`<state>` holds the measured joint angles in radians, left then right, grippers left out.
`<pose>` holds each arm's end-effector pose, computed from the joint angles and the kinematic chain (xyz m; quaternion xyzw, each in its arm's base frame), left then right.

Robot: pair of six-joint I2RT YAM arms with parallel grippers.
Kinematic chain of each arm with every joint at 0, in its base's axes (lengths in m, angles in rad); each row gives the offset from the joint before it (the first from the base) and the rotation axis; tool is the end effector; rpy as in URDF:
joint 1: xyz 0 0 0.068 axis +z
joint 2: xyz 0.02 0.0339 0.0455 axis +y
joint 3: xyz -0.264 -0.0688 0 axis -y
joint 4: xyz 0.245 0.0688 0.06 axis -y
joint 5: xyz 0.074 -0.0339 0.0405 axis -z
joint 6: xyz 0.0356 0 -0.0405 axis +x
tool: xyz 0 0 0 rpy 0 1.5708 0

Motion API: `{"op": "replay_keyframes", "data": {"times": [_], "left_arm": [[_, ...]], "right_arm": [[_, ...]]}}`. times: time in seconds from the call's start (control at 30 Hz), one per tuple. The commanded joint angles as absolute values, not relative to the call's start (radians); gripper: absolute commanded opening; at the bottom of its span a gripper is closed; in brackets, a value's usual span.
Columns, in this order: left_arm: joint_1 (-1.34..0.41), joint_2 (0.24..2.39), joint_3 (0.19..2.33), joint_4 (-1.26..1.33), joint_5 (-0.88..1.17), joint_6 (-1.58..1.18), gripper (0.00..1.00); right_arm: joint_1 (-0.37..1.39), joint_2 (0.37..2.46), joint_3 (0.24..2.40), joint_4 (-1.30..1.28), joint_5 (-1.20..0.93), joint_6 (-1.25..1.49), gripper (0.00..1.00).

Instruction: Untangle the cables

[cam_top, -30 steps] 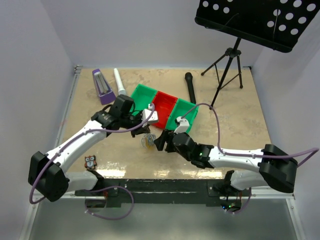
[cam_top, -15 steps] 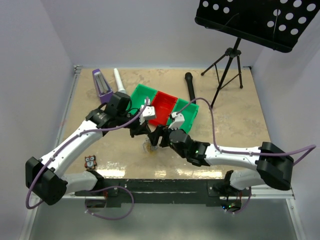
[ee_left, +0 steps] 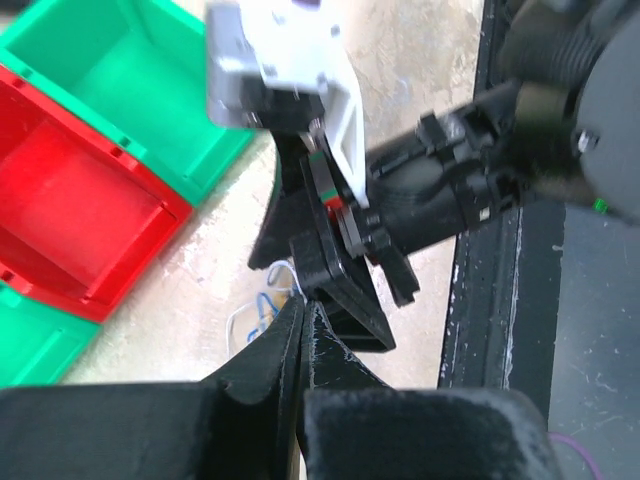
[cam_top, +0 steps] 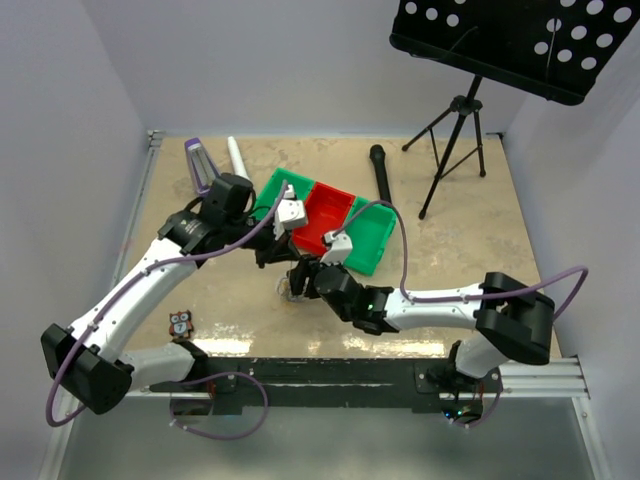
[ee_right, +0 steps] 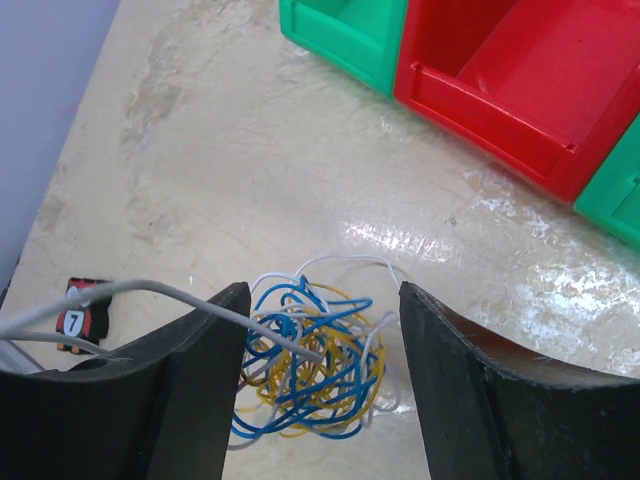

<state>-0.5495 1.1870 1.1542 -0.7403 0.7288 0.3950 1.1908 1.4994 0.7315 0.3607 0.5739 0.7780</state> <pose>0.1922 -0.1455 0.3400 0.5149 0.7038 -0.3554 0.3364 0.1346 0.2849 0.2087 -0.0120 0.8162 0.3082 0.4886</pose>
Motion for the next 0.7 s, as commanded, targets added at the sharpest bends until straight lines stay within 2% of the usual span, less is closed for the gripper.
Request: {"op": "replay_keyframes", "data": {"times": [0.0,0.4,0.67], "left_arm": [[-0.568,1.174,1.268,-0.712,0.878,0.357,0.0],[-0.557,1.238,1.604,-0.874,0.626,0.431,0.0],[-0.554,1.181,1.683,-0.704,0.33,0.328,0.0]], "right_arm": [[1.224,1.549,0.778,0.324,0.641,0.784,0.64],[1.292,1.592,0.707,0.273,0.666,0.877,0.63],[1.312,1.597,0.672,0.229,0.672,0.953,0.6]]}}
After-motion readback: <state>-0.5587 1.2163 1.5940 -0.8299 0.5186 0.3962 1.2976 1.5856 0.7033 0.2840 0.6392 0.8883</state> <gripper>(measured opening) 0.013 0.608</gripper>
